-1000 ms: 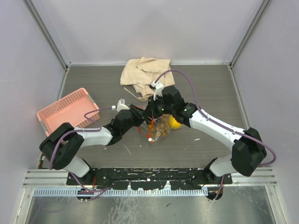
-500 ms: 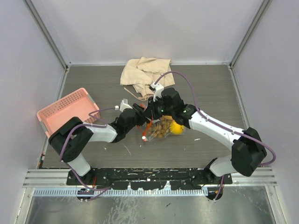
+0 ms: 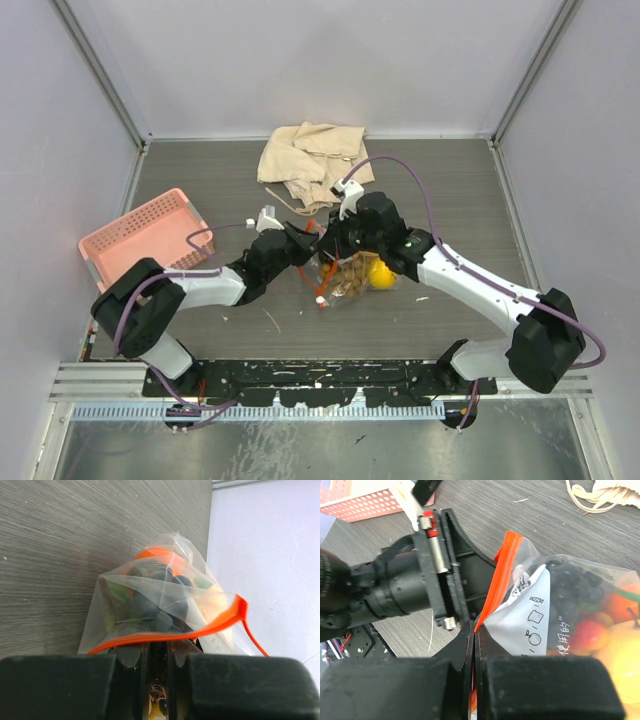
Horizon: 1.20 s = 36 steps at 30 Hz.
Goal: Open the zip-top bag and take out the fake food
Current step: Pick up the fake fruit from the zipper food storage bag.
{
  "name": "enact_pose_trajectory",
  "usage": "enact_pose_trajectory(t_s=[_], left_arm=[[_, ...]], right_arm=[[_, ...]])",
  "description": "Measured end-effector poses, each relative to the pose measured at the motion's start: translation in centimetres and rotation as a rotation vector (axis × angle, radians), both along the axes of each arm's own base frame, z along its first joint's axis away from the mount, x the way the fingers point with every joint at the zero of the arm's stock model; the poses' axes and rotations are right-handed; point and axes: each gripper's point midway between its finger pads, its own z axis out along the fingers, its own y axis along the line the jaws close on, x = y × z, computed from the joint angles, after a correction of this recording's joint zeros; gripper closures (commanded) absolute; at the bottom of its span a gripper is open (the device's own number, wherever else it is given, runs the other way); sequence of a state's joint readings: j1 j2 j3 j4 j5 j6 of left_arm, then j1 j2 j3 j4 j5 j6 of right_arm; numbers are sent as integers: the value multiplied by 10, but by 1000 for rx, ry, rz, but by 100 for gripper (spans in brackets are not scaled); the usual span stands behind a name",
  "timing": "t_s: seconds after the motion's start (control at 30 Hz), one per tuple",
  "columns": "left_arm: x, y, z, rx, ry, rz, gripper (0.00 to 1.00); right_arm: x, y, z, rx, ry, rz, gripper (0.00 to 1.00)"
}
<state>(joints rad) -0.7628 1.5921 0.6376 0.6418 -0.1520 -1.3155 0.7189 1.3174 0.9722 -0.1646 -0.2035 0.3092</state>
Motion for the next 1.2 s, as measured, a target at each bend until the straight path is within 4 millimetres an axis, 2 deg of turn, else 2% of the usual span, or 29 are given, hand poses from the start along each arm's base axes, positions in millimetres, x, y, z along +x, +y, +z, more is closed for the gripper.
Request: enact_pose_trajectory(t_s=[0.23, 0.47, 0.57, 0.83, 0.97, 1.2], left_arm=[[-11, 8, 17, 68, -46, -41, 99], [-25, 12, 4, 172, -25, -117, 100], [-30, 13, 4, 208, -27, -149, 100], [-42, 15, 19, 268, -73, -233, 100], [-46, 20, 21, 281, -70, -252, 100], [-49, 26, 36, 255, -87, -275, 100]], right_arm=[[7, -18, 5, 0, -19, -39, 97], [9, -31, -5, -18, -5, -65, 95], [8, -35, -11, -28, 3, -74, 95], [8, -40, -19, -38, 10, -87, 94], [9, -41, -21, -43, 4, -92, 94], [10, -49, -18, -45, -22, -123, 92]])
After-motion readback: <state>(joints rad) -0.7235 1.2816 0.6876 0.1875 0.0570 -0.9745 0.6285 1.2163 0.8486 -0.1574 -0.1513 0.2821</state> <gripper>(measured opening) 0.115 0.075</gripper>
